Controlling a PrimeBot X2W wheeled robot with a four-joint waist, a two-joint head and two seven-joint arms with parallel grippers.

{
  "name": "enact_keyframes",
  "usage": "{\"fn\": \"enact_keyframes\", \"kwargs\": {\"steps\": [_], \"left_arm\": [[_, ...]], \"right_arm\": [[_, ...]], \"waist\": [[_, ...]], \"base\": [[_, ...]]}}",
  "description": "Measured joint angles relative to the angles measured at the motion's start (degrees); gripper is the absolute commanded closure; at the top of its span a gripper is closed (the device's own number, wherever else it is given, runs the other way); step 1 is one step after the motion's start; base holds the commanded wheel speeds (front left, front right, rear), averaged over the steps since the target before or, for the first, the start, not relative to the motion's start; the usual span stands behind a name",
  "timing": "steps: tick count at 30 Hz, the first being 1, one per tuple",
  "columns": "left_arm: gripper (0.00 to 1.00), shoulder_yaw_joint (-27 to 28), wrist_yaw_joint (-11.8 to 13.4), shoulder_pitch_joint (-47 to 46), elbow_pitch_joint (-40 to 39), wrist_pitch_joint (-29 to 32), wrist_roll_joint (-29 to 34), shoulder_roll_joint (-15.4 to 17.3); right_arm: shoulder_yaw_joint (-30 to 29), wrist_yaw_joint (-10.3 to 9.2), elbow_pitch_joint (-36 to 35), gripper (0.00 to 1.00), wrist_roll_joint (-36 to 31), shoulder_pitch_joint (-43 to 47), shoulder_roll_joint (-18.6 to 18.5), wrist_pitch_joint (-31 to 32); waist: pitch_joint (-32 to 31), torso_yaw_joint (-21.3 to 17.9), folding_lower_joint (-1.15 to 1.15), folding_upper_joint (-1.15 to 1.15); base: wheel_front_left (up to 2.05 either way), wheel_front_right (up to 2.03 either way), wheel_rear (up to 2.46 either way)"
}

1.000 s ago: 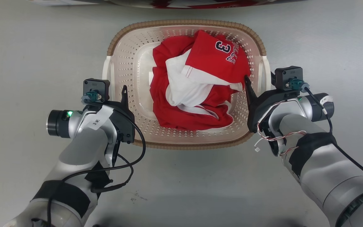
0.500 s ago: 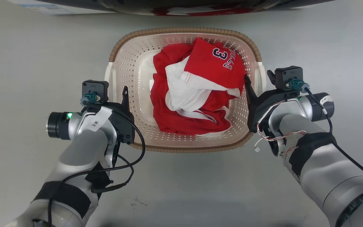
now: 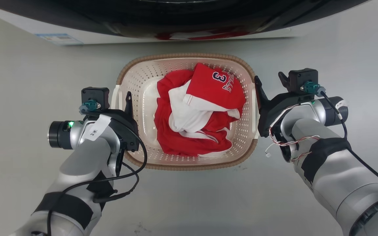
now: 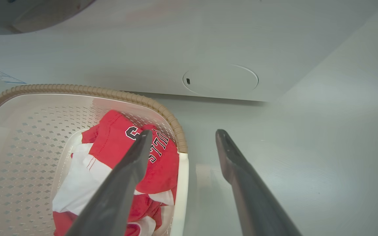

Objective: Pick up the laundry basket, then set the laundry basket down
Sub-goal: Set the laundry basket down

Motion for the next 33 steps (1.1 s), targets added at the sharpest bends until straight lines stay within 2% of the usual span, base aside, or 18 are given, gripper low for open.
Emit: {"fn": "enact_keyframes", "kwargs": {"steps": [7,19,33], "left_arm": [[0.00,1.6,-0.1,3.6,-1.9,0.0,-0.2,1.2],[0.00,5.1,0.5,13.6,-10.0,0.0,1.8,4.0],[0.00,10.7,1.5,27.2,-23.3,0.0,7.8,6.6]], "right_arm": [[-1.4,0.69,-1.3,0.00,0.0,1.0,0.0,0.0],[-5.6,0.99,-7.4,0.00,-1.4,9.7,-1.0,0.0],[-11.7,-0.79,-17.7,0.00,-4.9,21.8,-3.1,0.0]], "waist": [[-4.8,-0.7,0.00,0.00],[-14.9,-1.7,-0.01,-0.01],[-25.1,-2.3,-0.01,-0.01]], "base": [[0.00,0.00,0.00],[0.00,0.00,0.00],[0.00,0.00,0.00]]}}
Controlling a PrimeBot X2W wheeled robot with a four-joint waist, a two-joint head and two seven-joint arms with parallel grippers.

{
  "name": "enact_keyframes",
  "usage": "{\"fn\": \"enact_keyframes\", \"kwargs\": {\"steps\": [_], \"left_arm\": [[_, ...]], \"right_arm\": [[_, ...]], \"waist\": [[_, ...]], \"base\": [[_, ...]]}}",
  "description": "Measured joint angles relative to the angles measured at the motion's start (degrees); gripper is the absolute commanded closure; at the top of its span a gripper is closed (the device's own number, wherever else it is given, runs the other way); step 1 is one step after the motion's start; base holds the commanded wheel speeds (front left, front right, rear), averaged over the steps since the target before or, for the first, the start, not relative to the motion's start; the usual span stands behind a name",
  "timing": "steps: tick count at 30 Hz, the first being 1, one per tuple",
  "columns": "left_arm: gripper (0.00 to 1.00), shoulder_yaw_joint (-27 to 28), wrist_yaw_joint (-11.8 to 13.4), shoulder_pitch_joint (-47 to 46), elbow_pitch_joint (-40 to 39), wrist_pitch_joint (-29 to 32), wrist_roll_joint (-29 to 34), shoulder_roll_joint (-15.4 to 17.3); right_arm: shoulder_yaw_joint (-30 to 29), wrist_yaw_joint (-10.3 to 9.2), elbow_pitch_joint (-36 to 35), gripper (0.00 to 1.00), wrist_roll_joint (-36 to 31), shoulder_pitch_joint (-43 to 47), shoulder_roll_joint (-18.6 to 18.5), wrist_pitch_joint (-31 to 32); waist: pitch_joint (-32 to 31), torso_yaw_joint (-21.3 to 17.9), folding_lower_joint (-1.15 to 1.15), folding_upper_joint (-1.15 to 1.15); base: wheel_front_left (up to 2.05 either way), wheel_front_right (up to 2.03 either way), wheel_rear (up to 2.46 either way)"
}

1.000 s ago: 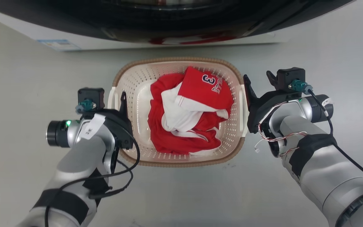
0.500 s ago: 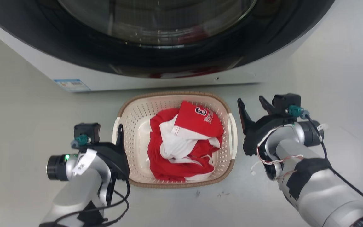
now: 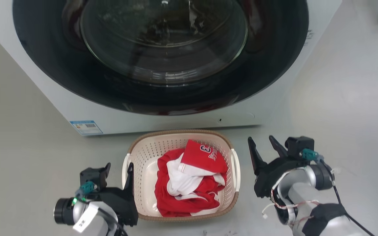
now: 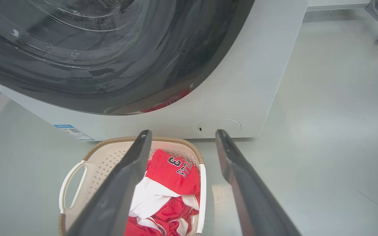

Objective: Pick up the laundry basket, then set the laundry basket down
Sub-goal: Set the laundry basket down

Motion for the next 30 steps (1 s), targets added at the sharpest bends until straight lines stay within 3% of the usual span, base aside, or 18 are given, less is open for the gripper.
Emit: {"fn": "enact_keyframes", "kwargs": {"steps": [17,30], "left_arm": [[0.00,12.6,0.1,20.2,-17.4,0.0,10.9,0.5],[0.00,22.7,0.1,30.9,-30.7,0.0,20.4,-1.8]], "right_arm": [[-8.2,-1.77,-18.6,0.00,-8.7,18.6,-3.4,0.0],[-17.9,-1.85,-31.4,0.00,-16.9,30.1,-4.9,0.0]], "waist": [[-10.6,-0.8,0.00,0.00],[-12.9,-1.8,0.01,0.00]], "base": [[0.00,0.00,0.00],[0.00,0.00,0.00]]}}
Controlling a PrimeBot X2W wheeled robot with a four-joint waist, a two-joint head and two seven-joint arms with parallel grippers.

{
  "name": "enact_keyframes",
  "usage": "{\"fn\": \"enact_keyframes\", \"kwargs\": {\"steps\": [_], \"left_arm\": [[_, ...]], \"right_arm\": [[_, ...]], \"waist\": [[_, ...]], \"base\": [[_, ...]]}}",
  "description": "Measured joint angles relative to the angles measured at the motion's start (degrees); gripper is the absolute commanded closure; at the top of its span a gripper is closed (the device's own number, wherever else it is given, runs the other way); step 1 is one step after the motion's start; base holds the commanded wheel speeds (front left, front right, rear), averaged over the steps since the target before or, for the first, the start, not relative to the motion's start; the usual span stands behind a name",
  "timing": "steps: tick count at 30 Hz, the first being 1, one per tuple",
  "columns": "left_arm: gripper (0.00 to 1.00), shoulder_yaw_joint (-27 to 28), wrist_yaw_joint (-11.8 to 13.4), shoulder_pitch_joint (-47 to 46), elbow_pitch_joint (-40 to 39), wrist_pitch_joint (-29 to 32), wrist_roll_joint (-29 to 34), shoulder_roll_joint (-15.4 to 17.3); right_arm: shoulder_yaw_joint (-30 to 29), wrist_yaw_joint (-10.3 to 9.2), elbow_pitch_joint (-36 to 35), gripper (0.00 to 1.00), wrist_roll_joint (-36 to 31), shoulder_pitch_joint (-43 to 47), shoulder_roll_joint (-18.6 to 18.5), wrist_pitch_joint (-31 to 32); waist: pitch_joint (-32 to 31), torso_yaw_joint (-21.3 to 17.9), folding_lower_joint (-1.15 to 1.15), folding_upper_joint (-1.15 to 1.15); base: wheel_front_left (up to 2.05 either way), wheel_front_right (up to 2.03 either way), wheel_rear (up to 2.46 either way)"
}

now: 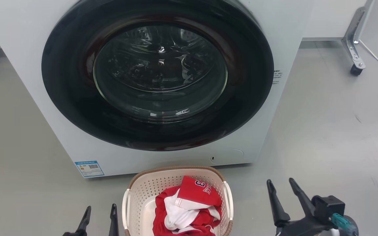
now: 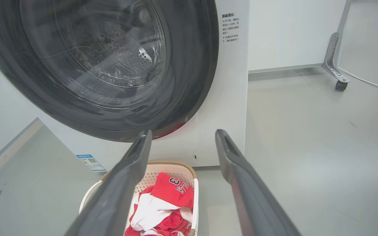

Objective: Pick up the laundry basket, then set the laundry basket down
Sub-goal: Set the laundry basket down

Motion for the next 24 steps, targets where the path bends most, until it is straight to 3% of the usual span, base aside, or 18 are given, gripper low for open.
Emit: {"fn": "enact_keyframes", "kwargs": {"steps": [11,24], "left_arm": [[0.00,3.8,0.0,4.4,-7.7,0.0,5.4,-1.7],[0.00,4.7,0.0,6.5,-12.0,0.0,8.6,-2.7]], "right_arm": [[-6.1,-0.14,-7.4,0.00,-7.1,5.7,1.6,0.0],[-9.1,-0.14,-11.8,0.00,-12.1,8.6,3.1,0.0]], "waist": [[-0.4,-1.0,0.00,0.01],[-0.9,-1.7,0.01,0.01]], "base": [[0.00,0.00,0.00],[0.00,0.00,0.00]]}}
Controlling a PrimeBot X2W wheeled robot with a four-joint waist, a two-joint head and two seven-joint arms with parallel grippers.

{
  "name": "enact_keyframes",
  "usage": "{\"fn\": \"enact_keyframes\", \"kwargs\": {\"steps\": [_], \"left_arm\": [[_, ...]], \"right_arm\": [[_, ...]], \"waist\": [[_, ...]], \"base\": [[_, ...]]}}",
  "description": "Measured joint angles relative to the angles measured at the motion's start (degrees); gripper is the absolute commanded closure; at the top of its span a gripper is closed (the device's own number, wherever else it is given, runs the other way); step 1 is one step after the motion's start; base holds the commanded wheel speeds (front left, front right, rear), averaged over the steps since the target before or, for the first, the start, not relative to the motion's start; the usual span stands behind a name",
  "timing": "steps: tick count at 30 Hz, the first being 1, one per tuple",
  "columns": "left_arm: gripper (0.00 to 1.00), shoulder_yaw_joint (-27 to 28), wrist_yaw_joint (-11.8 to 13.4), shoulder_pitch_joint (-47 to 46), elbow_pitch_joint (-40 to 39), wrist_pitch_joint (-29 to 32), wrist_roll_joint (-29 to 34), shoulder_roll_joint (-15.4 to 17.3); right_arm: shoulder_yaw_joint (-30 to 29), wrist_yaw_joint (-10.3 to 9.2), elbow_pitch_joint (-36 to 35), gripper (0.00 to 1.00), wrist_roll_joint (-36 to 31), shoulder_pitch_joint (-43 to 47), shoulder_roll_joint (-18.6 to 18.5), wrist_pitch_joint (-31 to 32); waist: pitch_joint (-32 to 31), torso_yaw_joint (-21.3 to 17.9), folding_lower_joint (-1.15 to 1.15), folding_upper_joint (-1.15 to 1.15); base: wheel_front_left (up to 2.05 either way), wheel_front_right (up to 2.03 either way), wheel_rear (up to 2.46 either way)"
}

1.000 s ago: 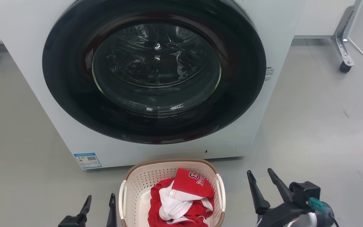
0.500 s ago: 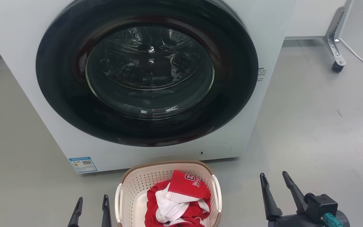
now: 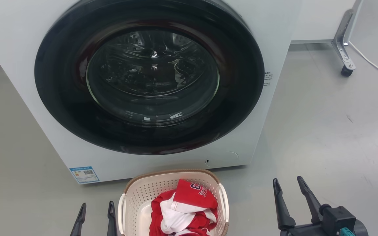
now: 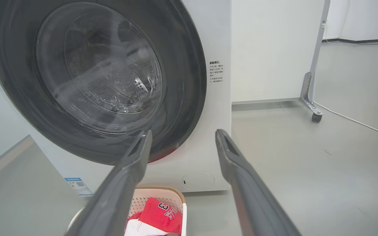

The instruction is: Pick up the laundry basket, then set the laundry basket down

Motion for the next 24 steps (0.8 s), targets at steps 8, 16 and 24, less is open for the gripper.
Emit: {"fn": "enact_keyframes", "kwargs": {"steps": [8,16,24], "left_arm": [[0.00,0.6,0.0,1.0,-0.7,0.0,1.8,-0.5],[0.00,0.7,0.0,1.3,-1.5,0.0,3.4,-0.6],[1.00,0.5,-0.1,1.5,1.7,0.1,3.7,-0.9]], "right_arm": [[-0.8,0.00,-1.3,0.00,-1.5,1.3,0.8,0.0],[-2.0,0.00,-2.4,0.00,-2.2,2.2,1.0,0.0],[-1.7,0.01,0.8,1.00,-2.6,3.5,1.2,0.2]], "waist": [[-0.4,-0.1,0.00,0.00],[-0.8,-0.3,0.00,0.00],[-0.8,-0.3,0.00,0.00]], "base": [[0.00,0.00,0.00],[0.00,0.00,0.00],[0.00,0.00,0.00]]}}
